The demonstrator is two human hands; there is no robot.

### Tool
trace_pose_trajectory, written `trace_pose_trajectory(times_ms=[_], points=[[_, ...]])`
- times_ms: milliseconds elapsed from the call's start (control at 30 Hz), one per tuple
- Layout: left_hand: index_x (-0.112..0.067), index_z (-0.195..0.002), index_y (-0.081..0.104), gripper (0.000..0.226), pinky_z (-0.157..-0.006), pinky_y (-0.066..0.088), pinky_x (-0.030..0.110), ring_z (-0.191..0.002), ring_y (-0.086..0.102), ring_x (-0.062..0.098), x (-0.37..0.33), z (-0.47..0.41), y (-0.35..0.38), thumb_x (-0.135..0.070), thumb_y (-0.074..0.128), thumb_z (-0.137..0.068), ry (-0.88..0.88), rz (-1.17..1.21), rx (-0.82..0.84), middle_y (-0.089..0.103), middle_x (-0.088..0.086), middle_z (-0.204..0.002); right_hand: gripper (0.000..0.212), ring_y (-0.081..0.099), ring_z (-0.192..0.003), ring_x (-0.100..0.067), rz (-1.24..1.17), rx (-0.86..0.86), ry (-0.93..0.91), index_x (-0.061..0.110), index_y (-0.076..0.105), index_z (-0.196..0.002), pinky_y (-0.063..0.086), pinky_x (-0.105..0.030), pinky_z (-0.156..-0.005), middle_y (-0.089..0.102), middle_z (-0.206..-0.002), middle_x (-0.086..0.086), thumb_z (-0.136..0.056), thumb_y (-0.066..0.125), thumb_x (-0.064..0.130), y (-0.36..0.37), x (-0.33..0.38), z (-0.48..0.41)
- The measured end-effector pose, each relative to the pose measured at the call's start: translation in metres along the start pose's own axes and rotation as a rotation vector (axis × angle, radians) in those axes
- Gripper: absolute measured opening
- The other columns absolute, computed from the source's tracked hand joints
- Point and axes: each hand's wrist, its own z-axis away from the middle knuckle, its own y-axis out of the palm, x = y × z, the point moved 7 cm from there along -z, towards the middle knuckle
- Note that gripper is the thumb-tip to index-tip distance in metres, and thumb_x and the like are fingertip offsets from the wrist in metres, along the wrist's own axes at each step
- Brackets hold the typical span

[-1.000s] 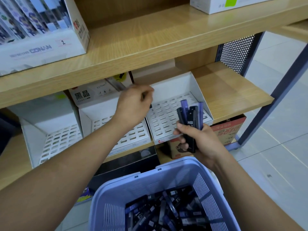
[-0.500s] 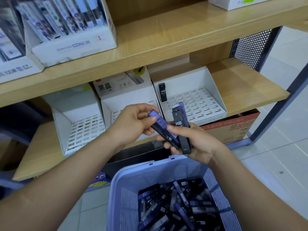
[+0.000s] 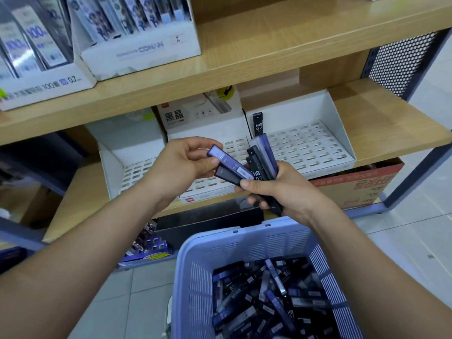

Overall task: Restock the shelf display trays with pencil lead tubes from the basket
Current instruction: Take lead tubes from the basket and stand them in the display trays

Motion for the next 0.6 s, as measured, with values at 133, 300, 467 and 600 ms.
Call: trace_pose_trajectory(times_ms=[133,300,467,600], points=[[-0.013,-0.1,0.066,0.018,-0.071,0.056,0.02,-0.078,0.071,0.015,0.0012,0.0004,-0.0095,-0.002,0.062,-0.087,0.005,0.043,0.004,0.074,0.007,-0.084,0.013,0.049,-0.051,-0.011,0.012,-0.001,-0.019,0.007,0.067,-0.098,0.039,-0.019,-0.043,0.071,-0.081,-0.013,-0.086,0.072,0.009,0.0001,-0.0008,-0.0018],[-0.006,-0.089,0.064,0.023,-0.062,0.055,0.022,-0.063,0.065,0.016,-0.0068,0.0007,-0.0109,-0.028,0.064,-0.081,0.11,-0.13,-0.02,0.07,0.015,-0.077,0.006,0.044,-0.049,-0.012,0.015,-0.003,-0.05,0.007,0.066,-0.089,0.036,-0.019,-0.042,0.062,-0.063,-0.001,-0.087,0.071,0.008,0.0011,-0.0013,-0.0032],[-0.008,-0.09,0.069,0.018,-0.062,0.055,0.019,-0.064,0.065,0.013,-0.0014,-0.0039,-0.0124,-0.019,0.057,-0.093,0.074,-0.081,-0.068,0.07,0.014,-0.078,0.006,0.045,-0.05,-0.013,-0.025,-0.04,-0.07,0.006,0.069,-0.093,0.037,-0.02,-0.043,0.067,-0.073,-0.012,-0.087,0.07,0.008,0.003,-0.0022,-0.0067],[-0.008,-0.096,0.069,0.012,-0.066,0.055,0.017,-0.068,0.066,0.011,0.0004,-0.0059,-0.0096,-0.012,0.058,-0.092,0.029,0.009,-0.068,0.071,0.012,-0.082,0.006,0.047,-0.05,-0.012,0.027,-0.033,-0.078,0.008,0.068,-0.091,0.039,-0.021,-0.045,0.066,-0.068,-0.007,-0.086,0.072,0.009,0.0021,-0.0014,-0.008]])
